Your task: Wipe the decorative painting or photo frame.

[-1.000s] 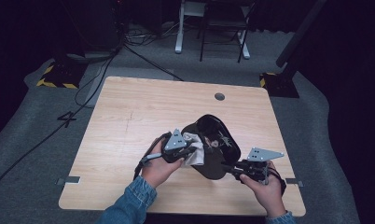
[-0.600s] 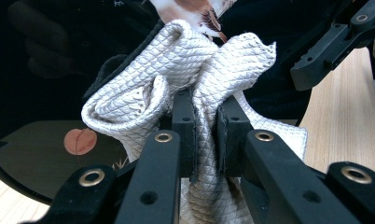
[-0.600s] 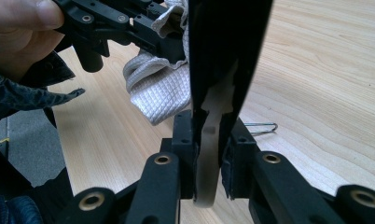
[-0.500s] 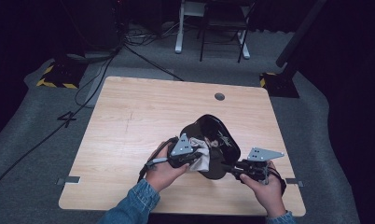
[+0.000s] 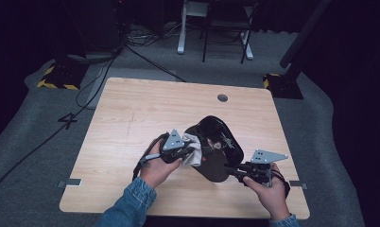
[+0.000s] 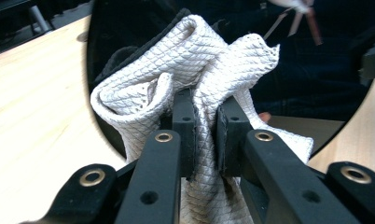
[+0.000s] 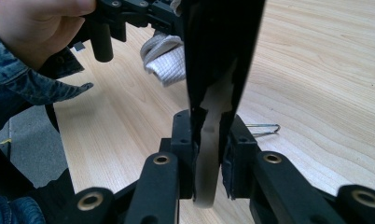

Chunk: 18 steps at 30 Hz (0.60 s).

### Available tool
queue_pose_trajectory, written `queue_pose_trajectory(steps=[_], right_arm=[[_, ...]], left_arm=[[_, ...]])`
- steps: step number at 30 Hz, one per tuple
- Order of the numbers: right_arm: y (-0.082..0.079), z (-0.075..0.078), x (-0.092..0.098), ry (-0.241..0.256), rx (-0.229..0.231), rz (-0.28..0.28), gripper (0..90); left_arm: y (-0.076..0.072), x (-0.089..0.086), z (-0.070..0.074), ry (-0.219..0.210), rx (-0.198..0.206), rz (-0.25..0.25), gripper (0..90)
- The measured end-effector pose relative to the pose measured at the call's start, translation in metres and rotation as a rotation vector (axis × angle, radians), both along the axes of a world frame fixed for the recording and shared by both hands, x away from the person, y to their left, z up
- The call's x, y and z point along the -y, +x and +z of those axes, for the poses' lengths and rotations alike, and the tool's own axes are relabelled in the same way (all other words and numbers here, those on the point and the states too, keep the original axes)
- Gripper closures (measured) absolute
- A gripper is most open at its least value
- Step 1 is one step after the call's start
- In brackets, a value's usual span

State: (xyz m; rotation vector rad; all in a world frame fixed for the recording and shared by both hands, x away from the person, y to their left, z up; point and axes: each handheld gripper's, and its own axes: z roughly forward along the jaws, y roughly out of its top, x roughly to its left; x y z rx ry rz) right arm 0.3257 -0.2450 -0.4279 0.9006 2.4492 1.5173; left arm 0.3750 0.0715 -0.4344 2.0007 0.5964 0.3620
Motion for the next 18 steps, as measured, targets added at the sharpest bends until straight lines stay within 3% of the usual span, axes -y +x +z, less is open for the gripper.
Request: queue_pose_trajectory(steps=[9,18], right_arm=[[0.0,0.0,0.0,0.003,-0.002,0.004,77.1],[0.0,0.0,0.0,0.008,-0.005,0.005,77.1]], left_arm=[[0.009,-0.015,-0.008,0.008,-0.019,0.058,80.5],[0.014,-0.022,-0.012,0.019,-0.032,0.085,80.4]])
